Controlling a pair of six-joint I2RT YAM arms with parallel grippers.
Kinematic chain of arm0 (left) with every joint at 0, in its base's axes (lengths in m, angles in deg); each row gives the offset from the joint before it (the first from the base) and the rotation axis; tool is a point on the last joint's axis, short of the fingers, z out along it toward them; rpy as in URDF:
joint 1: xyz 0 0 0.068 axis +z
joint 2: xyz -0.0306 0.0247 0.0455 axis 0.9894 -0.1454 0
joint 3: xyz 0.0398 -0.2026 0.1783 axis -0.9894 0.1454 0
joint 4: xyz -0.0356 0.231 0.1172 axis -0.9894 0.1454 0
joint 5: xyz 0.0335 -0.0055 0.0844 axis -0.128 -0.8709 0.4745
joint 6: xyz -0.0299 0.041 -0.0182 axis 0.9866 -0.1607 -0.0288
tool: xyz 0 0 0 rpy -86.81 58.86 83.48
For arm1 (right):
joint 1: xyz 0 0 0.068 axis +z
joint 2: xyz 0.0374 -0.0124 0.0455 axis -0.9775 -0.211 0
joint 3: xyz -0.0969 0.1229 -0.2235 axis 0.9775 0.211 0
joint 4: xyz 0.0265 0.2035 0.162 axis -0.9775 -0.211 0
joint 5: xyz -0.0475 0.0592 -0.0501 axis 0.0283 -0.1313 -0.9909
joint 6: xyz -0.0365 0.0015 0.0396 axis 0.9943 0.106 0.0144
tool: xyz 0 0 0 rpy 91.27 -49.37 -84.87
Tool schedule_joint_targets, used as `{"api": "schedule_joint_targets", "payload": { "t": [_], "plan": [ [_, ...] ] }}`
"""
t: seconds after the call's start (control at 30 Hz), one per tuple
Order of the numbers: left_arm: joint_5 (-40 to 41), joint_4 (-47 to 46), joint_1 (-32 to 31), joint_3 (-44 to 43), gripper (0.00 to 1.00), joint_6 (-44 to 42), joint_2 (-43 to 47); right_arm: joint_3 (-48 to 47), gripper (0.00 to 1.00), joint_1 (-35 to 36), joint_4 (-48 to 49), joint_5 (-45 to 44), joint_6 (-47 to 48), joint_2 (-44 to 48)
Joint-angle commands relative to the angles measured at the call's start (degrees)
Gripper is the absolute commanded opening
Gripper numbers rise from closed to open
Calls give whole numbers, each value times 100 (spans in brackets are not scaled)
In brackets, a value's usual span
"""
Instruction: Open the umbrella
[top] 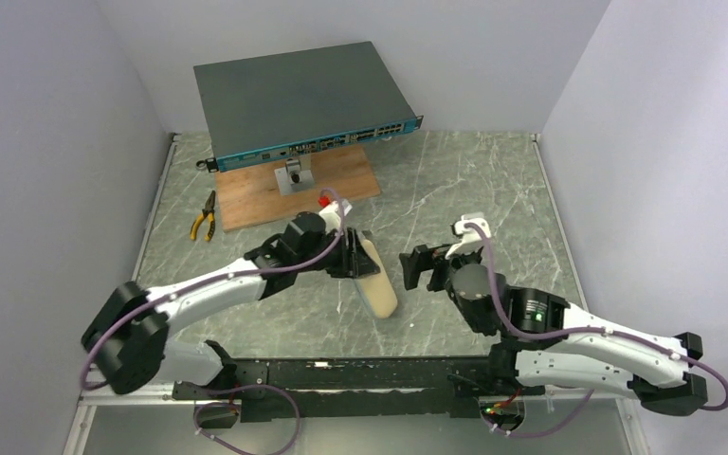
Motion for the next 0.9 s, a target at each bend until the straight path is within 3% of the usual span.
{"api": "schedule_joint_targets", "payload": {
  "t": [0.0,0.13,0.3,0.87],
  "plan": [
    [-219,-1118,-56,-486,0,553,-793,-163,98,-574,-889,1522,-763,-472],
    [-484,-1603,-55,-672,0,726,-1637,-319,98,-1329,-1220,2619,-965,-1055],
    [-730,-1545,-48,-1184,2,602,-2319,-206,99,-1879,-1162,3147,-963,-1188],
    [-770,477,8,-2633,81,-690,-3285,-6,100,-2186,-1220,3285,-937,-1323]
  ]
}}
